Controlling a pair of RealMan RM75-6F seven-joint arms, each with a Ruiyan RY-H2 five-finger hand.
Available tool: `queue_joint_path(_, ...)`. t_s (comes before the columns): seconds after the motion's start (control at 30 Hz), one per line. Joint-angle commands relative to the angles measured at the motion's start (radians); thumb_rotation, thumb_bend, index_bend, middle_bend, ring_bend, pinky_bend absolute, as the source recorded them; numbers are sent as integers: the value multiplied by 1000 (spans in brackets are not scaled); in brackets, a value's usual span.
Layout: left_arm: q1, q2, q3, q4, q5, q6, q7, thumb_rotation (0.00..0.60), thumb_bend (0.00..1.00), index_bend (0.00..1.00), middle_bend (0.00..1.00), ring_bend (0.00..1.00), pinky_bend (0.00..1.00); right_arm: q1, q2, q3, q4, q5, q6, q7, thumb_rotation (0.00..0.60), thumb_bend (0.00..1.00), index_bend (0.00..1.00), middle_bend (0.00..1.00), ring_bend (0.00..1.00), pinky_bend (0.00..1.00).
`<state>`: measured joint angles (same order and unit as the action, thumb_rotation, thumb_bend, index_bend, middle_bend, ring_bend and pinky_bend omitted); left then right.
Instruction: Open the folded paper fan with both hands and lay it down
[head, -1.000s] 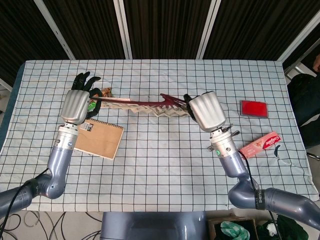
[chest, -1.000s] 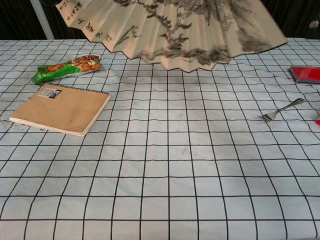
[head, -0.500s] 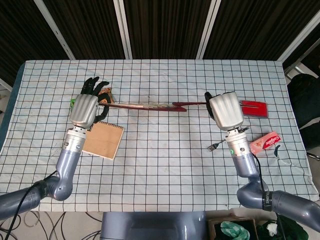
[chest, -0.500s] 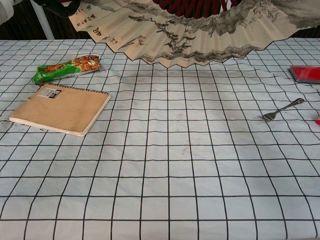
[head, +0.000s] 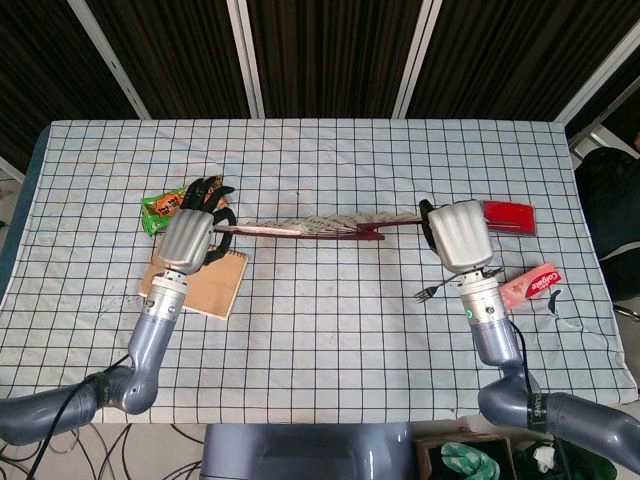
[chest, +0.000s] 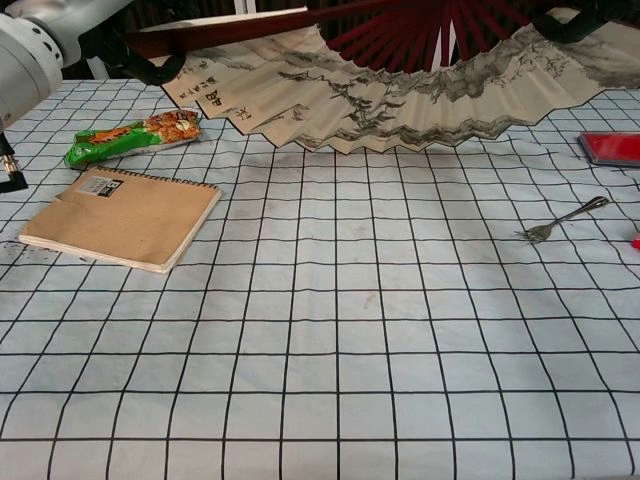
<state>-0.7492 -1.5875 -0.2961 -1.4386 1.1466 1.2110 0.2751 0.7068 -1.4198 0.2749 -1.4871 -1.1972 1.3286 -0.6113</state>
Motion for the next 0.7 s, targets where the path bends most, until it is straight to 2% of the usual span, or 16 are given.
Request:
queue_joint_path(0.03, 8, -7, 10, -5, 1, 3, 4, 600, 509, 621, 175, 0, 0, -28, 20, -7, -99, 123, -24, -114, 600, 248, 15, 628, 732, 722)
queue_joint_path(0.2, 25, -21, 33, -18, -11, 7, 32, 600, 509, 621, 175, 0, 0, -44, 60, -3, -269, 295, -38, -231, 600, 81, 0, 523, 632, 656)
queue_joint_path(0.27, 31, -24, 40, -25, -12, 10, 41, 600, 509, 621, 175, 0, 0, -44, 70, -2, -308, 331, -37, -252, 600, 29, 0, 465, 578, 634)
queue_joint_path(0.47, 46, -21, 51, -44, -8, 20, 59, 600, 510, 621, 174, 0, 0, -45, 107, -11, -397, 363, -40, -263, 600, 0, 0, 350, 466, 590)
queue_joint_path(0.7, 77, 17, 91, -79, -22, 2, 93, 600, 510, 615, 170, 0, 0, -71, 148, -35, -442, 331, -25, -214, 600, 0, 0, 348, 462, 589)
